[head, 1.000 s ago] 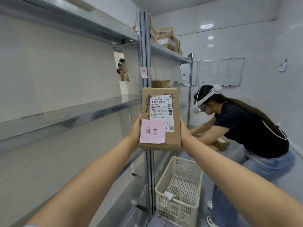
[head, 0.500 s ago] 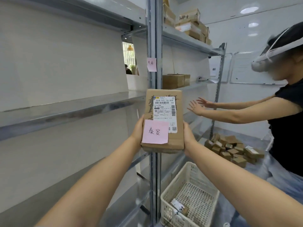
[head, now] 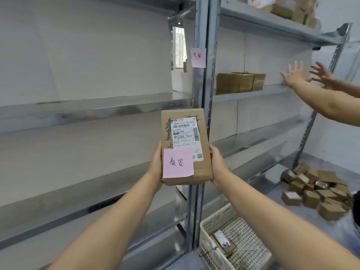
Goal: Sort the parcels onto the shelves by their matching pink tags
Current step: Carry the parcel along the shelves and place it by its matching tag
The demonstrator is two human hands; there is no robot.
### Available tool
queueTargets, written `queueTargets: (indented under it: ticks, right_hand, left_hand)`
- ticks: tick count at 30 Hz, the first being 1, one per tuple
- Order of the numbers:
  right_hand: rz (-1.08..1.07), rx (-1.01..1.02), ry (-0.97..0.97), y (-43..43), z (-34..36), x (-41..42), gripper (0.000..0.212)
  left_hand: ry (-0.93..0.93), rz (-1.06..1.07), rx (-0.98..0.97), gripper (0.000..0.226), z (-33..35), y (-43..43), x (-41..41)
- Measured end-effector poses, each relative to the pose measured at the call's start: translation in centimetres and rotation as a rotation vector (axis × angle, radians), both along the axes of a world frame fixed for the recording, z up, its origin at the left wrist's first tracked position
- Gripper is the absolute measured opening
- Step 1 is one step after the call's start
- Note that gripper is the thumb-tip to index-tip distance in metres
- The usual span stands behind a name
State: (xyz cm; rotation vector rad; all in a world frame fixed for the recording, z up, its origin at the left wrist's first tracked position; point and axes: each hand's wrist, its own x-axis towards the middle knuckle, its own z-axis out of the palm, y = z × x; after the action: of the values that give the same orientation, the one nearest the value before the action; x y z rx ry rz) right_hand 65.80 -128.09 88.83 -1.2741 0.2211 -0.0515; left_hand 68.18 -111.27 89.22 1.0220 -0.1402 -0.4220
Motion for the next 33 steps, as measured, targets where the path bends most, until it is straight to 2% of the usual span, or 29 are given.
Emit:
queueTargets:
  ticks: [4,10,16,23,33]
  right_hand:
    - [0.032,0.022,0.046,0.3,-1.4,1.3,0.045]
    - [0.082,-0.043,0.043,0.0,-1.8,3.7,0.043]
    - [0.133,-0.091,0.055,0.3,-2.4,8.4,0.042]
    - [0.176,-0.083,0.092,1.2,-3.9,13.9,0.047]
    - [0.165,0.005,0.135,2.8,-7.1,19.3,0.050]
  left_hand:
    - [-0.002,0.082,0.035,0.053,-1.1,0.7,0.7]
    - [0.053,0.106,0.056,0.064,-2.2,0.5,3.1]
    - [0.013,0.107,0.084,0.055,-2.7,0.9,7.6]
    - [0.004,0.176,0.137,0.051,-4.1,1.7,12.3]
    - [0.092,0.255,0.150,0.049,-7.1,3.2,16.3]
